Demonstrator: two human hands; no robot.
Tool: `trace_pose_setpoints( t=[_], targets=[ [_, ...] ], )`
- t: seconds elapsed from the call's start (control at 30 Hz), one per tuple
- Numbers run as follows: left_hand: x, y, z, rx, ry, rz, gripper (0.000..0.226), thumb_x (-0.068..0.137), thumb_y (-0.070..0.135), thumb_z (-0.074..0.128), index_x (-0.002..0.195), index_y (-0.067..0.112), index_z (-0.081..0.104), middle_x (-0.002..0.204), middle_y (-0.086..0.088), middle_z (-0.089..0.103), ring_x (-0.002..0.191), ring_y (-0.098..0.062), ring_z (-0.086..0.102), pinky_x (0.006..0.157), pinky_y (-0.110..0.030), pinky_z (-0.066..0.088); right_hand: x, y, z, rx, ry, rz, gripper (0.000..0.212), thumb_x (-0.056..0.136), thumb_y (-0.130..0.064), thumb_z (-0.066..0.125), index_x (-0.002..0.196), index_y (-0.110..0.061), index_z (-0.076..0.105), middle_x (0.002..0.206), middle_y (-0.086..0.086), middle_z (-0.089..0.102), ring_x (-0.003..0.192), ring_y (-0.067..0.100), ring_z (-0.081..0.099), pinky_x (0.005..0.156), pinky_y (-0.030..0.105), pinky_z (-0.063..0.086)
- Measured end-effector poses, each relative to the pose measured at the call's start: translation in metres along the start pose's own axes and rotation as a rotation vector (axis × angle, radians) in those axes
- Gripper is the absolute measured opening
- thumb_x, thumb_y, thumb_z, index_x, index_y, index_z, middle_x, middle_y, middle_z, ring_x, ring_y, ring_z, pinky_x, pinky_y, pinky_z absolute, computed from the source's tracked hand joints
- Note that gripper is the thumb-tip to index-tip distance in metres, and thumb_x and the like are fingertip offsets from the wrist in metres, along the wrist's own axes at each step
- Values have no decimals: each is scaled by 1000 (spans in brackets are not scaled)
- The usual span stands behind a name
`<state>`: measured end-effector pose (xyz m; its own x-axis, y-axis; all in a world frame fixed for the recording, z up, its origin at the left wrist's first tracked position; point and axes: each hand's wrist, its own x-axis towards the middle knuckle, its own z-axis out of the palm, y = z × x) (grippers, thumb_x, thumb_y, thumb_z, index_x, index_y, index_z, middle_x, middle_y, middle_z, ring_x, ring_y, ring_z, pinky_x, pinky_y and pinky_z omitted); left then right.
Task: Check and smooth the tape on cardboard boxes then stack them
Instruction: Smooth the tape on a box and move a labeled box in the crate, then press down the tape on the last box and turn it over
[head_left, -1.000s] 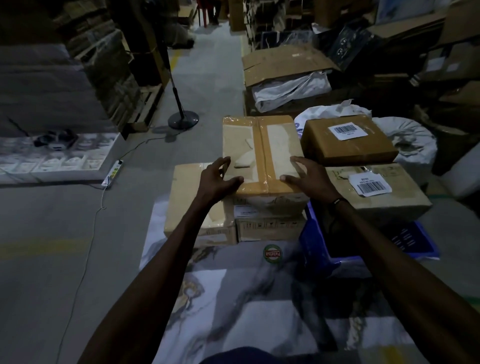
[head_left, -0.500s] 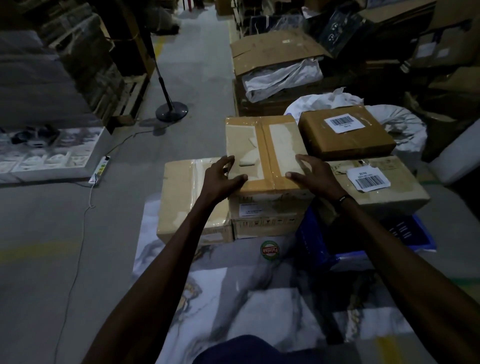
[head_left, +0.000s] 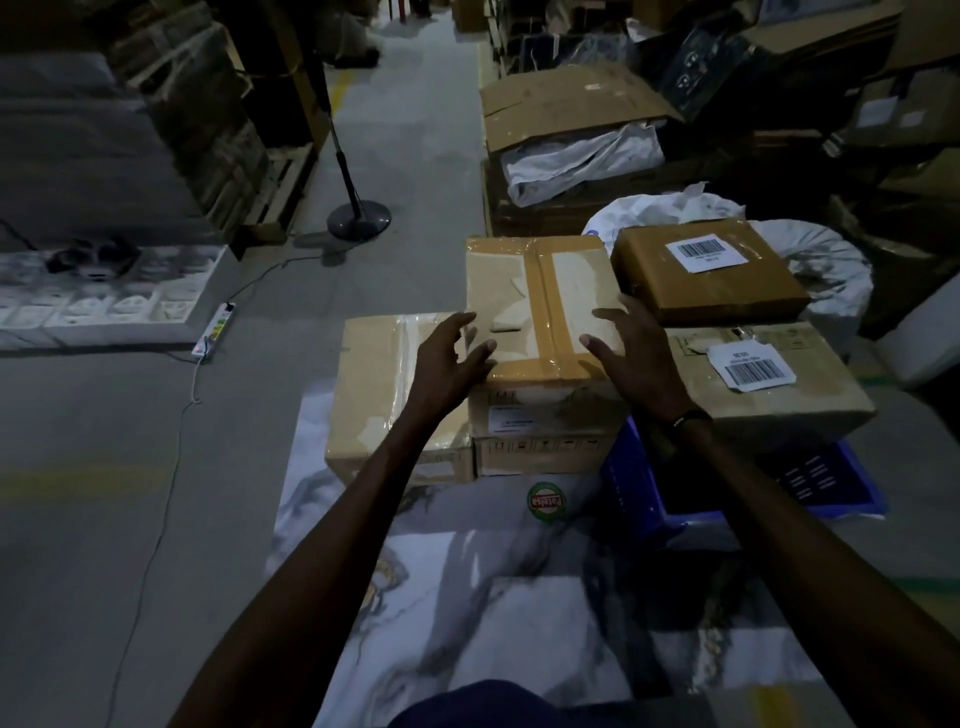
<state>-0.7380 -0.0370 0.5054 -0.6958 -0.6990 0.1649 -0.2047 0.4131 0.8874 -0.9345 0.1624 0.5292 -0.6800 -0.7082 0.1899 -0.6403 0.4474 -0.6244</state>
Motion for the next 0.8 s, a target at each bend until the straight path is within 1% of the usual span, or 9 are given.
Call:
trace_pose_setpoints(
  t=[0.1,0.2,0.33,0.47,0.53,0.6,0.67,0.73,0.8],
  targets=[
    [-26,10,-3,-47,240,23,37,96,38,69,126,18,63,128,4,65,113,-2,63,74,-14,52,-14,-28,7,82,69,-140,36,97,-33,68,130,-18,64,153,5,44,140,16,41,103,18,46],
    [-62,15,-6,-99,388,0,18,97,27,69,111,17,66,111,7,69,100,0,67,68,-18,53,-30,-48,26,176,120,-238,28,96,-27,71,120,-14,71,141,6,58,131,17,53,101,39,53],
    [-116,4,-8,-169,550,-118,8,94,16,68,99,17,62,97,6,68,90,-6,68,67,-20,50,-56,-68,60,298,39,-328,20,96,-21,72,114,-15,74,129,1,65,121,12,59,99,40,53],
    [-178,-12,-9,-139,656,-259,7,93,12,68,99,12,63,94,-1,69,87,-6,67,70,-23,52,-89,-83,97,362,-153,-387,16,95,-20,71,111,-19,74,127,-7,65,118,2,57,101,35,50],
    [-217,-17,-12,-122,726,-334,6,93,14,68,96,14,63,91,2,70,87,-6,68,71,-26,54,-107,-88,118,379,-286,-402,17,96,-18,71,113,-19,73,130,-3,65,119,7,59,97,35,52],
    [-261,-25,-15,-94,813,-398,5,92,13,68,94,16,63,90,4,70,87,-7,68,73,-24,53,-130,-99,139,423,-414,-449,19,96,-16,71,114,-19,71,130,0,65,120,14,61,95,38,54],
    [-304,-34,-19,-85,919,-464,8,88,10,67,94,14,64,92,1,69,86,-10,67,74,-21,52,-157,-116,158,465,-526,-490,19,95,-19,72,111,-28,70,124,-4,65,113,15,64,91,39,56],
    [-349,-43,-24,-50,1003,-543,11,87,8,67,97,11,64,93,-1,70,85,-11,67,75,-19,52,-185,-133,176,506,-654,-532,22,95,-20,72,109,-37,66,121,-7,65,108,12,66,86,35,57],
    [-389,-52,-32,-32,1069,-619,13,85,4,67,97,10,64,92,0,70,81,-7,67,73,-17,51,-211,-150,196,505,-774,-575,13,98,-28,69,111,-29,68,122,-6,66,109,9,64,83,31,57]
  ],
)
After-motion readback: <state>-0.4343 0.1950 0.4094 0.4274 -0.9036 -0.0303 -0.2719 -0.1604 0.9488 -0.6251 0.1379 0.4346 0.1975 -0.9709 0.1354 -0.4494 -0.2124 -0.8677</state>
